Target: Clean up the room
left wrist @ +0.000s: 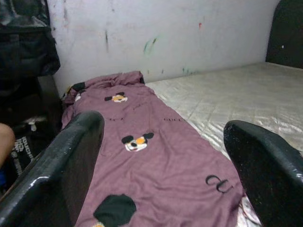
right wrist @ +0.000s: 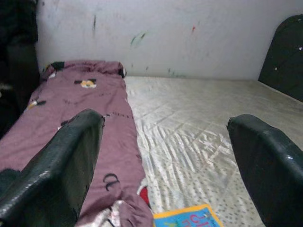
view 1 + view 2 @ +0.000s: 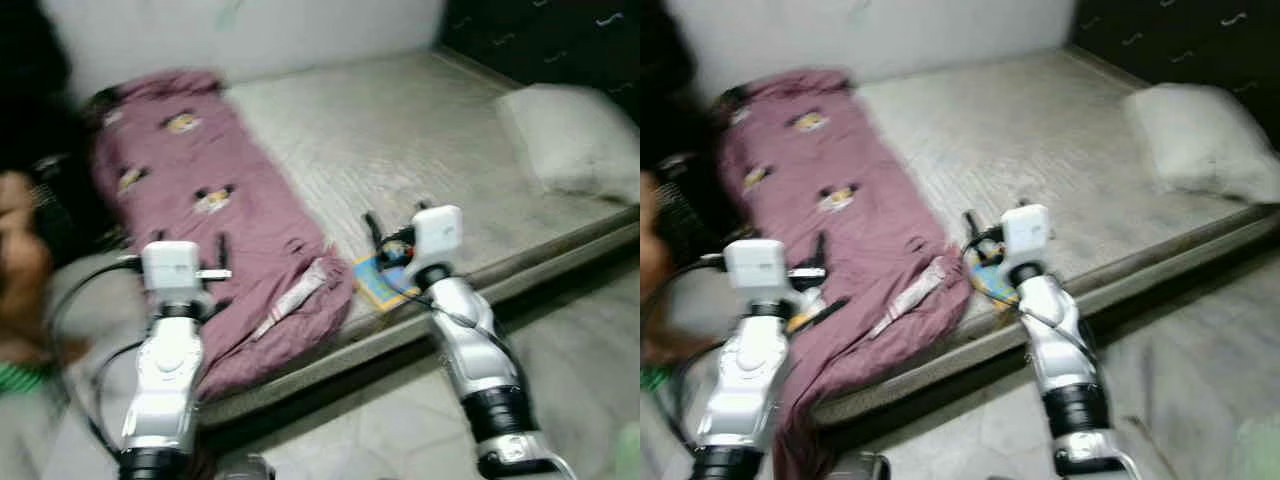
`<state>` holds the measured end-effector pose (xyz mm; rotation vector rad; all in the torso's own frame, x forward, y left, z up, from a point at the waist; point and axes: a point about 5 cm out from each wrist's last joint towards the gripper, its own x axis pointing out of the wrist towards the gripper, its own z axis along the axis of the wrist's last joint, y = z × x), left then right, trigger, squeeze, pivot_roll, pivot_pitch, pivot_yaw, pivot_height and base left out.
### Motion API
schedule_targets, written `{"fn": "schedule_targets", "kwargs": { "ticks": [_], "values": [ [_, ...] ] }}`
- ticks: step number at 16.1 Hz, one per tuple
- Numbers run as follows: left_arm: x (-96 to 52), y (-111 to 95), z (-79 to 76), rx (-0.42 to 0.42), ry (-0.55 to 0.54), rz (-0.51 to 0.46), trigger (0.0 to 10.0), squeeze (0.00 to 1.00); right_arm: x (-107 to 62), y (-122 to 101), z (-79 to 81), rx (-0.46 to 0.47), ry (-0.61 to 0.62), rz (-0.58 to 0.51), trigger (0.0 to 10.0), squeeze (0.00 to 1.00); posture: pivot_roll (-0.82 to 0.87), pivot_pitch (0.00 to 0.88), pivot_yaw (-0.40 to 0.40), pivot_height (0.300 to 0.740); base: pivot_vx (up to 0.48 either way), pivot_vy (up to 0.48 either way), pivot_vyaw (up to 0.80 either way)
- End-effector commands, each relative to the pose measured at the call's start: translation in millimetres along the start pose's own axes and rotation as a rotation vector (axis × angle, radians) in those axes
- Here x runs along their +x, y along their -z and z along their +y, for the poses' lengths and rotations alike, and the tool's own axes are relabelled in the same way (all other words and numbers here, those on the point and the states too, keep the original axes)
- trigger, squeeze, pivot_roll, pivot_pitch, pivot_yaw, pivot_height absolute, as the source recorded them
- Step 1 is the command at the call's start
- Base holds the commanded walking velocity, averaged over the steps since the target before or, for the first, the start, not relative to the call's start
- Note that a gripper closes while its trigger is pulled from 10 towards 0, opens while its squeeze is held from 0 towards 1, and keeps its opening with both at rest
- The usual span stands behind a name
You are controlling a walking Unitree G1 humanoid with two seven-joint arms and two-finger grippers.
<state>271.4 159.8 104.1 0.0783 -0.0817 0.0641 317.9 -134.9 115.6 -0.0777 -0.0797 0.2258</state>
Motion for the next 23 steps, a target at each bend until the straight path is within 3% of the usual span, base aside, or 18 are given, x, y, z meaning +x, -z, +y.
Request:
{"fn": "schedule_targets", "kwargs": {
  "ticks": [1, 12, 16, 23],
  "values": [
    [0.9, -0.7, 8.3, 0.027, -0.021, -0.004, 10.0, 0.00, 2.8, -2.2, 4.5, 0.014, -0.006, -0.011, 10.0, 0.00, -0.05, 0.000, -0.036, 0.740, 0.000, 0.000, 0.80],
    [3.5, -0.8, 6.7, 0.018, -0.007, -0.006, 10.0, 0.00, 6.3, -3.0, 5.7, 0.011, -0.011, -0.021, 10.0, 0.00, -0.06, 0.000, -0.031, 0.740, 0.000, 0.000, 0.78],
    [4.3, 1.2, 11.0, 0.005, -0.032, 0.008, 10.0, 0.00, 7.8, -3.1, 4.8, 0.018, 0.000, -0.023, 10.0, 0.00, -0.06, 0.000, -0.023, 0.740, 0.000, 0.000, 0.00],
    [5.0, -3.0, 6.1, 0.004, 0.027, -0.024, 10.0, 0.00, 8.7, -2.7, 4.9, 0.023, 0.009, -0.025, 10.0, 0.00, -0.06, 0.000, -0.019, 0.740, 0.119, 0.000, 0.00]
  ]
}}
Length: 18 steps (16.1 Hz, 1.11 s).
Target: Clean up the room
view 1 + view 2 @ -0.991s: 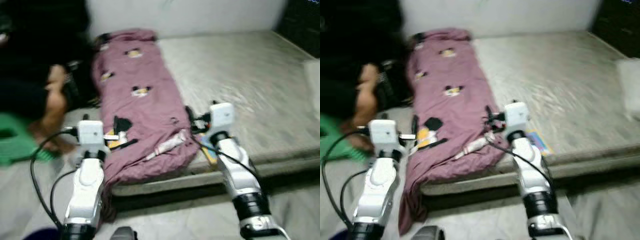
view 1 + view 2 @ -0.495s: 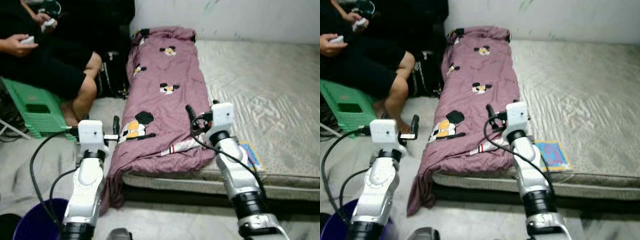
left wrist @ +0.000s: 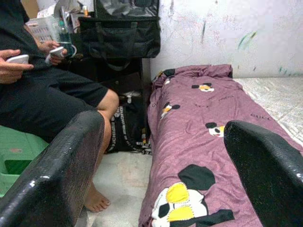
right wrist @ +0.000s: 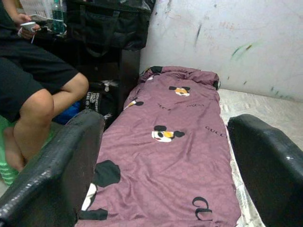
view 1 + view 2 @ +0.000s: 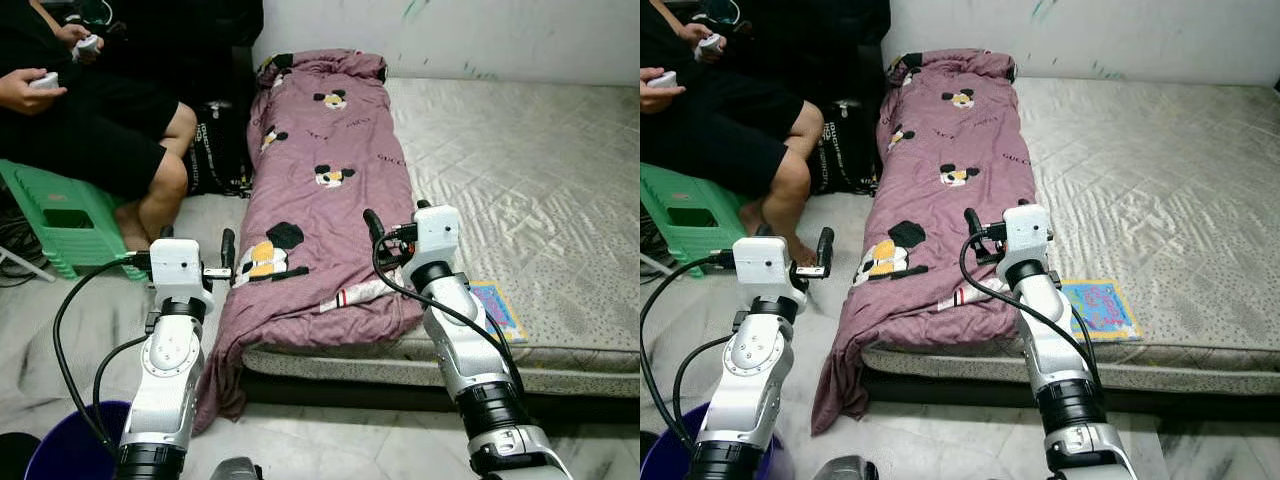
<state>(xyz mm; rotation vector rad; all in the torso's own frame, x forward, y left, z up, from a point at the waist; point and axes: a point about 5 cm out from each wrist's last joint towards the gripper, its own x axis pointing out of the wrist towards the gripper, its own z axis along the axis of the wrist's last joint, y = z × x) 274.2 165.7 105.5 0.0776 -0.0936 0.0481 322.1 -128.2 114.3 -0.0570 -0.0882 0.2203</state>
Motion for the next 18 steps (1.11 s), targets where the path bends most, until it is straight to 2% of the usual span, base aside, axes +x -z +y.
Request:
{"fn": "schedule_targets", "kwargs": {
  "ticks": [1, 8, 11, 15, 18],
  "values": [
    [2.0, -2.2, 0.5, 0.006, 0.011, -0.012, 10.0, 0.00, 3.5, -3.9, -0.7, 0.004, 0.002, -0.015, 10.0, 0.00, -0.06, 0.000, -0.019, 0.740, 0.304, 0.000, 0.00],
    [2.2, -1.5, 0.2, 0.002, 0.019, -0.008, 10.0, 0.00, 3.9, -3.4, -0.7, 0.003, 0.002, -0.014, 10.0, 0.00, -0.06, 0.000, -0.019, 0.740, 0.293, 0.000, 0.00],
    [2.8, 2.8, 0.3, 0.018, 0.006, 0.027, 10.0, 0.00, 4.0, -3.0, -1.0, 0.004, 0.003, -0.014, 10.0, 0.00, -0.06, 0.000, -0.019, 0.740, 0.000, 0.000, 0.00],
    [2.8, 2.8, -1.3, 0.036, 0.019, 0.025, 10.0, 0.00, 3.8, -2.2, -0.4, -0.003, -0.001, -0.011, 10.0, 0.00, -0.06, 0.000, -0.021, 0.740, 0.000, 0.000, 0.00],
    [2.6, 3.0, -2.0, 0.037, 0.023, 0.024, 10.0, 0.00, 3.6, -1.0, -0.3, -0.008, -0.005, -0.008, 10.0, 0.00, -0.06, 0.000, -0.022, 0.740, 0.000, 0.000, 0.80]
  ]
}}
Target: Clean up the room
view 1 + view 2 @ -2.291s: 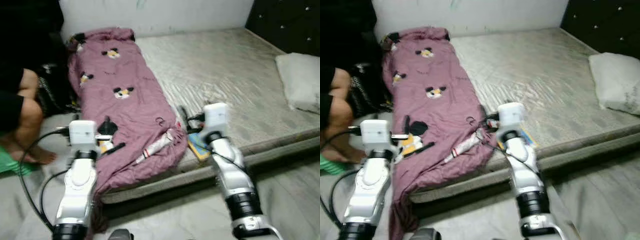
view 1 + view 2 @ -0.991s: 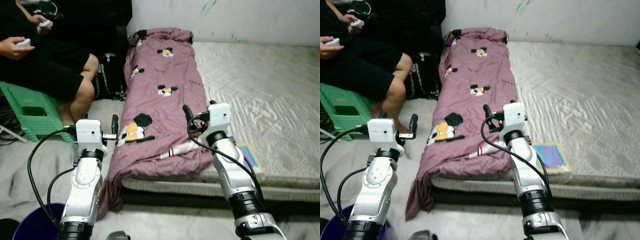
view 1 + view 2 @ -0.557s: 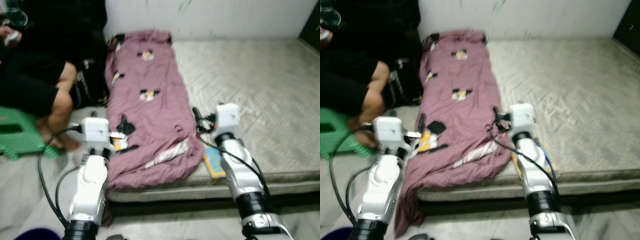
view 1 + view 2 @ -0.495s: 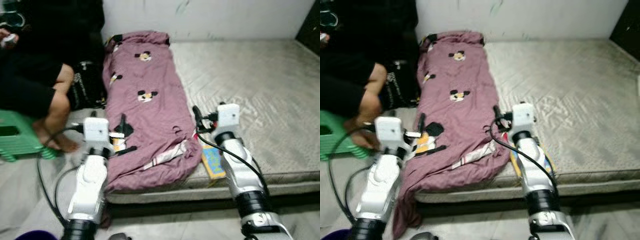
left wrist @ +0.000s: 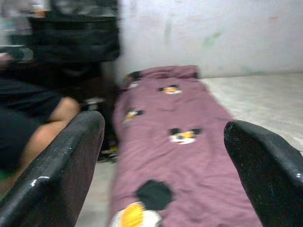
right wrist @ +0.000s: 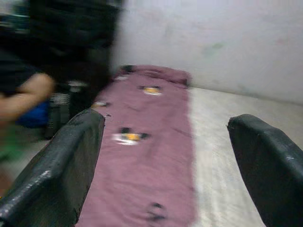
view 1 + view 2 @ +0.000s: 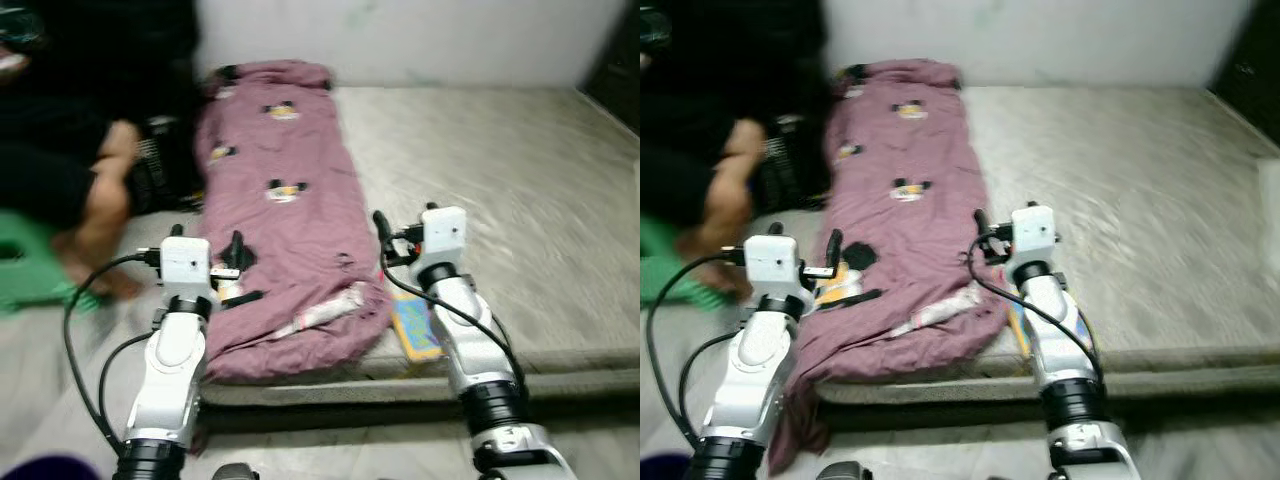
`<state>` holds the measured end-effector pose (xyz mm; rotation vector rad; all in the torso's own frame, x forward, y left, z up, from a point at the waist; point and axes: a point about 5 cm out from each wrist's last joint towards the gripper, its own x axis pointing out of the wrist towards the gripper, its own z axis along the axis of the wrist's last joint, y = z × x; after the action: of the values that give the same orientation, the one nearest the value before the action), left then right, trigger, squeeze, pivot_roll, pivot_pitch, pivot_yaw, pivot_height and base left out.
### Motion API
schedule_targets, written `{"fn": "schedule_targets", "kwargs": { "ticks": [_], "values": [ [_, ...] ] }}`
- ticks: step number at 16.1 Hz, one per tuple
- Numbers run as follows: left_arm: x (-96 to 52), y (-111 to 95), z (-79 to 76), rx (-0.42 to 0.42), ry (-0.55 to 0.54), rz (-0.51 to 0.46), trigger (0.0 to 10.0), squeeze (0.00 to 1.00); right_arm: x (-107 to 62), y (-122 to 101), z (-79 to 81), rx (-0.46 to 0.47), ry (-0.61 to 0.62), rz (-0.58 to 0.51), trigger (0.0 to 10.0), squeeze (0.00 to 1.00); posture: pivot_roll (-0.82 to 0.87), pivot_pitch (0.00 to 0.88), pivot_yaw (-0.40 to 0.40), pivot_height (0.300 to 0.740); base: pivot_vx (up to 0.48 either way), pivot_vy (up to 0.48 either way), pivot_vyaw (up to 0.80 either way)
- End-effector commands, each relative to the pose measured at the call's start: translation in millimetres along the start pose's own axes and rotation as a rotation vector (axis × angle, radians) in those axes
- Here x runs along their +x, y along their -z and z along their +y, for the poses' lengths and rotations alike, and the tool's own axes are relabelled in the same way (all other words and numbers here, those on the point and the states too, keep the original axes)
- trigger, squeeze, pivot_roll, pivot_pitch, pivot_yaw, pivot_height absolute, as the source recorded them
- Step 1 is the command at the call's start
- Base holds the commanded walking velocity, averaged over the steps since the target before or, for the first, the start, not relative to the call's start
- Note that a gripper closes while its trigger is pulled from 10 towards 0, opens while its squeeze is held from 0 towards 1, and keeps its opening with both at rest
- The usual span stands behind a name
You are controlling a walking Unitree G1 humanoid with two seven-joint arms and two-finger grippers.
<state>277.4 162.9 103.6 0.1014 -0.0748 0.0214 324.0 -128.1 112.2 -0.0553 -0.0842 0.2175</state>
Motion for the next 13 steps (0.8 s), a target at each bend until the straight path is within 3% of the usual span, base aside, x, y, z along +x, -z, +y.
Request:
{"fn": "schedule_targets", "kwargs": {
  "ticks": [1, 10, 13],
  "values": [
    [-0.3, 1.0, 1.0, 0.014, -0.005, 0.007, 10.0, 0.00, 1.9, -3.2, -0.1, -0.010, -0.008, -0.011, 10.0, 0.00, -0.06, 0.000, -0.022, 0.740, 0.000, 0.000, 0.46],
    [0.3, 1.4, -2.0, -0.003, 0.002, 0.009, 10.0, 0.00, 2.5, -2.1, -1.3, -0.010, -0.014, -0.007, 10.0, 0.00, -0.06, 0.000, -0.031, 0.740, 0.000, 0.000, 0.00],
    [-0.6, -0.2, -1.9, -0.038, -0.045, 0.004, 10.0, 0.00, 5.0, 0.3, -1.5, -0.032, -0.048, 0.012, 10.0, 0.00, -0.03, 0.000, -0.077, 0.740, 0.000, 0.000, 0.00]
  ]
}}
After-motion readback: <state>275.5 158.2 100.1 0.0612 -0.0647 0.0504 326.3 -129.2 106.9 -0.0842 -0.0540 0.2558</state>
